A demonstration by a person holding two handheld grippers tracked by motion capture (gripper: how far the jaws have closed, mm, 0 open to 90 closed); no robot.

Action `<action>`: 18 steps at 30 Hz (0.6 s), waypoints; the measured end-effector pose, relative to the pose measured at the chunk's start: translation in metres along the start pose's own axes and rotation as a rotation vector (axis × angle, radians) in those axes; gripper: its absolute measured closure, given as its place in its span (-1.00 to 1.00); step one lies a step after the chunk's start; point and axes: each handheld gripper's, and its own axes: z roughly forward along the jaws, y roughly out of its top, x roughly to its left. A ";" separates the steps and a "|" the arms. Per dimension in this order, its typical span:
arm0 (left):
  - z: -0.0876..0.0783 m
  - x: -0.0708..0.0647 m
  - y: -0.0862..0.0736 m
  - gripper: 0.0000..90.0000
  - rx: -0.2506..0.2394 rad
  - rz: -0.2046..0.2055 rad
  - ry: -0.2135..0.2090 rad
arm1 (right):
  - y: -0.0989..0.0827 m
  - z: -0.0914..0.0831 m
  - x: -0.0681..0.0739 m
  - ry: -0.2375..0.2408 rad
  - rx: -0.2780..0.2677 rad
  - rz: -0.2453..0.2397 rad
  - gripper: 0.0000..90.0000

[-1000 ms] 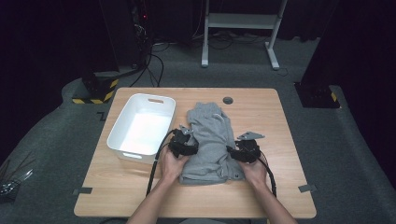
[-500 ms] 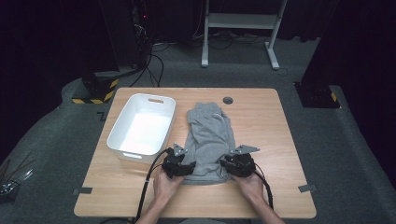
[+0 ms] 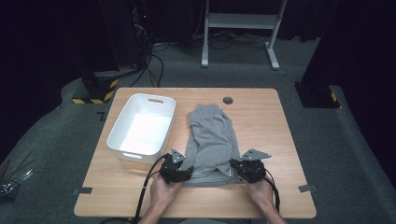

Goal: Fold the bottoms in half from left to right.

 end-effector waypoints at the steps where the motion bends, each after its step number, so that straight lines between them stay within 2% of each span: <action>1: 0.000 0.000 0.000 -0.22 0.001 -0.003 0.000 | -0.002 0.000 -0.001 0.002 0.005 0.008 0.93; 3: 0.000 0.000 0.001 -0.23 0.008 -0.005 -0.003 | -0.005 0.003 -0.002 0.009 0.012 0.023 0.93; 6: -0.002 0.002 0.002 -0.23 0.004 -0.018 -0.015 | -0.002 0.003 -0.002 0.012 -0.002 0.021 0.90; 8: -0.004 0.002 0.003 -0.23 -0.009 -0.016 -0.007 | 0.001 0.002 -0.003 0.016 -0.010 0.032 0.74; 9: -0.006 0.003 0.003 -0.23 -0.013 -0.011 -0.004 | 0.002 0.002 -0.004 0.011 -0.014 0.021 0.69; 12: -0.007 0.004 0.005 -0.23 -0.017 -0.014 0.002 | 0.004 0.007 -0.006 0.032 0.020 0.028 0.69; 14: -0.007 0.006 0.005 -0.23 -0.018 -0.019 0.002 | 0.005 0.012 -0.007 0.036 0.049 0.020 0.72; 16: -0.005 0.007 0.005 -0.22 -0.013 -0.026 -0.001 | 0.005 0.018 -0.007 0.046 0.068 0.023 0.90; 18: -0.004 0.008 0.004 -0.22 -0.006 -0.018 0.006 | 0.005 0.021 -0.007 0.051 0.078 0.023 0.98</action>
